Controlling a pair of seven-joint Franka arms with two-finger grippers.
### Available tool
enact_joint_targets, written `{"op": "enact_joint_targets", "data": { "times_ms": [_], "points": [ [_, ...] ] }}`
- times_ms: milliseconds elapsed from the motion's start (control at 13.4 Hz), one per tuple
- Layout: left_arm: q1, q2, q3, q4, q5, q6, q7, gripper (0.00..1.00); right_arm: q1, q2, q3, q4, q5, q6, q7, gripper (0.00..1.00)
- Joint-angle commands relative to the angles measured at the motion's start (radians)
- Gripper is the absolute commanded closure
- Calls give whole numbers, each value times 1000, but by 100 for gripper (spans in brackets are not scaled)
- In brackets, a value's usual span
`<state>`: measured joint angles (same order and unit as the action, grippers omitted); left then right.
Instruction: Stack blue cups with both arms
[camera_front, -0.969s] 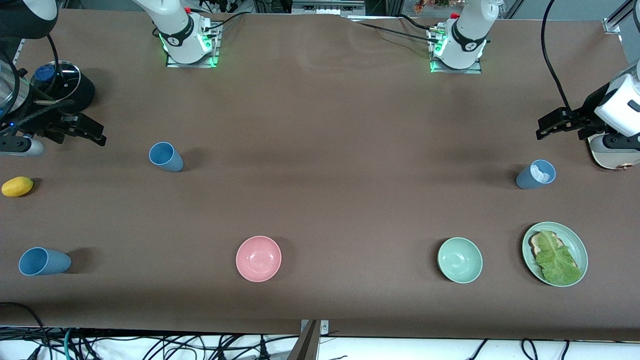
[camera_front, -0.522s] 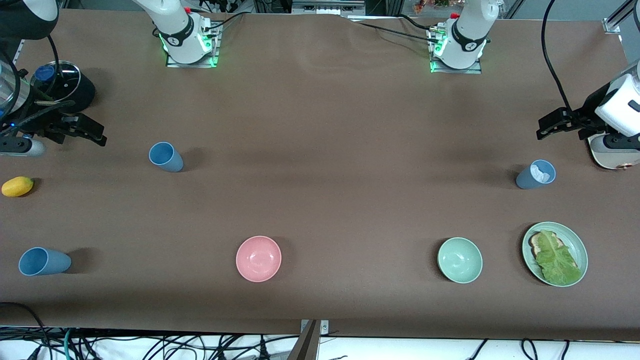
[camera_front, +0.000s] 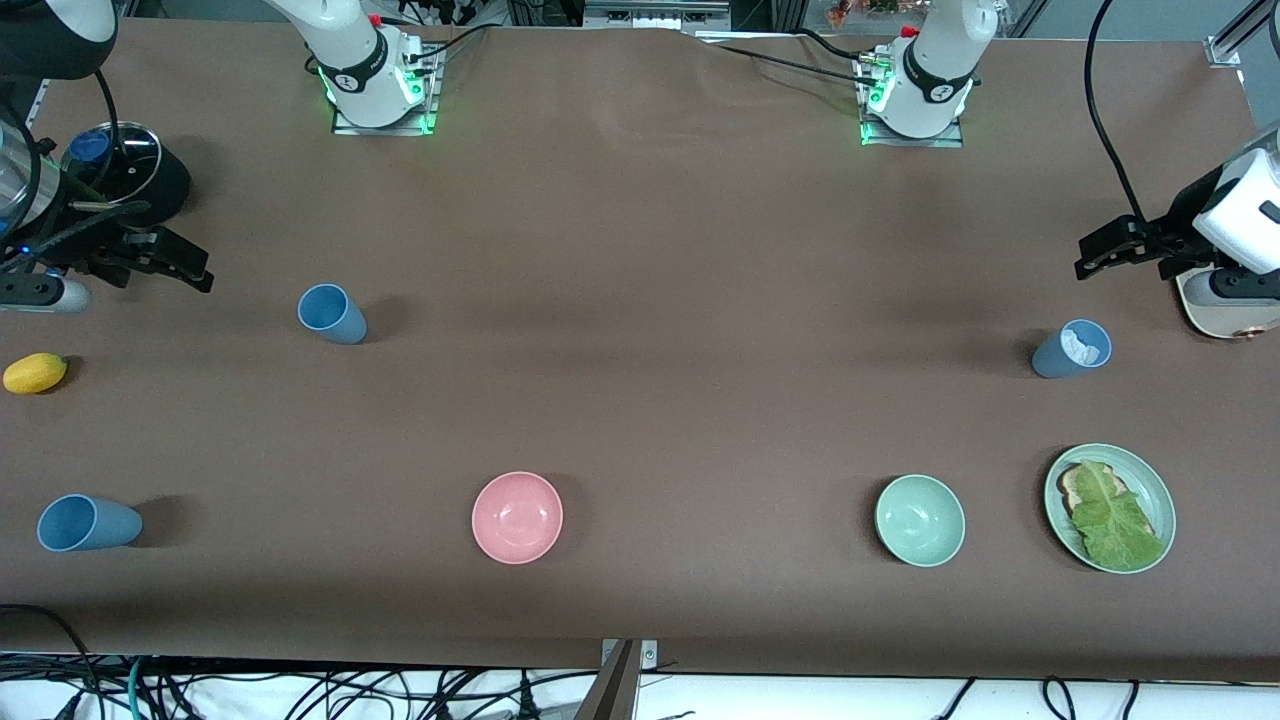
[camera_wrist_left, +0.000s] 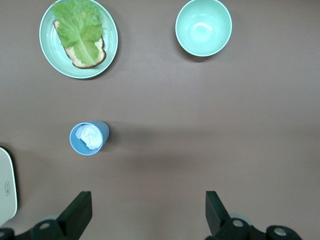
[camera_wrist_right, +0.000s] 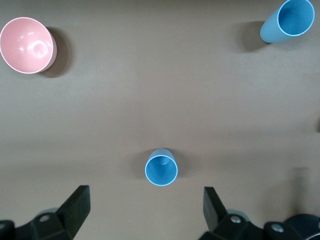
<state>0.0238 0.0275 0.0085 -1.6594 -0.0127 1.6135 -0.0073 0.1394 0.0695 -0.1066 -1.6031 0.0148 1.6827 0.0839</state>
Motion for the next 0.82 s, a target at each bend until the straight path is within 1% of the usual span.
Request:
{"op": "enact_joint_targets", "data": {
  "times_ms": [0,149,224,373,597,746],
  "points": [
    [66,17,-4,3,14,-44,21,0,5,0,-2,6,11,3,14,0],
    [126,43,-5,3,3,-47,106,0,5,0,-2,6,11,5,14,0],
    [134,69,-4,3,11,-47,139,0,5,0,-2,6,11,3,14,0],
    [185,132,-4,1,20,-26,148,0,5,0,-2,6,11,5,14,0],
    [237,239,-2,-14,37,100,257,0,5,0,-2,6,11,5,14,0],
    [274,288,-4,-34,74,172,315,0,5,0,-2,6,11,3,14,0]
  ]
}}
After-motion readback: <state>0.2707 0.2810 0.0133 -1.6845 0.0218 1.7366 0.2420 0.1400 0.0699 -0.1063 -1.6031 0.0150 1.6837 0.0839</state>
